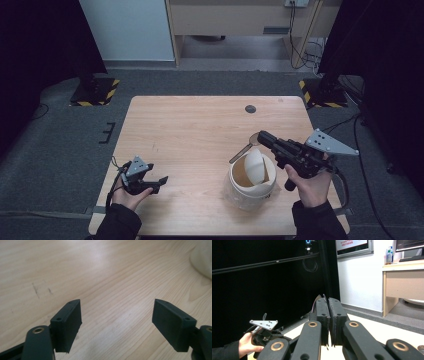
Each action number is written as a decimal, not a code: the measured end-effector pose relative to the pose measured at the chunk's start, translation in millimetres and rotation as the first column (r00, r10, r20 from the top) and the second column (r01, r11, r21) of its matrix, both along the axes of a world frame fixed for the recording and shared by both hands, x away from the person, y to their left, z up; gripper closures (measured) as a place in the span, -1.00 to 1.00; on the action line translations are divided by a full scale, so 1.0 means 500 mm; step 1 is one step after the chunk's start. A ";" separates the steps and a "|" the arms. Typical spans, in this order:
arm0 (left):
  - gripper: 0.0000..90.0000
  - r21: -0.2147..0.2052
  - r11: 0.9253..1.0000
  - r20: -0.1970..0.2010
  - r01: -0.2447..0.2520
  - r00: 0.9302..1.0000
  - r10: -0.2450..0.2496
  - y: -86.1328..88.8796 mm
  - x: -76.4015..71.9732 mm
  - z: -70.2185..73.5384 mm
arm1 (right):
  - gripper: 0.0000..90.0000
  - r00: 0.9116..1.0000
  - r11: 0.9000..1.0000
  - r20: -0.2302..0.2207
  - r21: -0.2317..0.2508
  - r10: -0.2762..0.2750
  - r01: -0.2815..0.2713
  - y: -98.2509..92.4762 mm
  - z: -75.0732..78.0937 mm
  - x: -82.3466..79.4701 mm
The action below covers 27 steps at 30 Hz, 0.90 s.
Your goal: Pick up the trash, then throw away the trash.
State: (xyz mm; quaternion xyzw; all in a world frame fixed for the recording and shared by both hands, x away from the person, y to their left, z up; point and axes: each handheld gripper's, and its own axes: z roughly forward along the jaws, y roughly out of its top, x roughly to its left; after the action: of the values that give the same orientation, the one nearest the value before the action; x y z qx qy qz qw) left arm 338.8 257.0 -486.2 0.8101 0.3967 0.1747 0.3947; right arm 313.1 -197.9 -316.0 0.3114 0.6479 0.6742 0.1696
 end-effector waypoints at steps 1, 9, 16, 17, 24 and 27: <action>-0.49 0.000 1.000 -0.005 -0.006 1.000 0.006 0.001 0.003 -0.002 | 0.95 1.000 1.000 0.000 -0.002 -0.001 0.001 -0.001 0.001 -0.001; -0.52 -0.003 0.999 -0.037 -0.037 0.999 0.037 0.013 0.016 -0.010 | 0.95 1.000 0.997 0.008 -0.072 -0.026 0.026 -0.014 0.011 -0.008; -0.53 0.001 0.999 -0.045 -0.037 0.998 0.037 0.014 0.017 -0.010 | 0.95 1.000 0.988 0.017 -0.151 -0.012 0.015 -0.005 0.020 -0.019; -0.53 0.004 0.999 -0.045 -0.034 0.998 0.034 0.013 0.017 -0.010 | 0.95 1.000 0.986 0.016 -0.164 -0.010 0.013 -0.003 0.021 -0.020; -0.53 0.006 0.999 -0.057 -0.031 0.998 0.031 0.012 0.018 -0.013 | 0.95 1.000 0.974 0.020 -0.223 -0.018 0.022 0.011 0.012 -0.017; -0.53 0.011 1.000 -0.062 -0.027 0.998 0.028 0.012 0.018 -0.014 | 0.95 1.000 0.970 0.020 -0.240 -0.021 0.026 0.017 0.007 -0.014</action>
State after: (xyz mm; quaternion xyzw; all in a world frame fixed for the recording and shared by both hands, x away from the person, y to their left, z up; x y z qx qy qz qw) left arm 348.0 262.9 -493.1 0.8117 0.4190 0.1569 0.3755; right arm 306.0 -189.4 -312.4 0.2904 0.7194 0.5915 0.2196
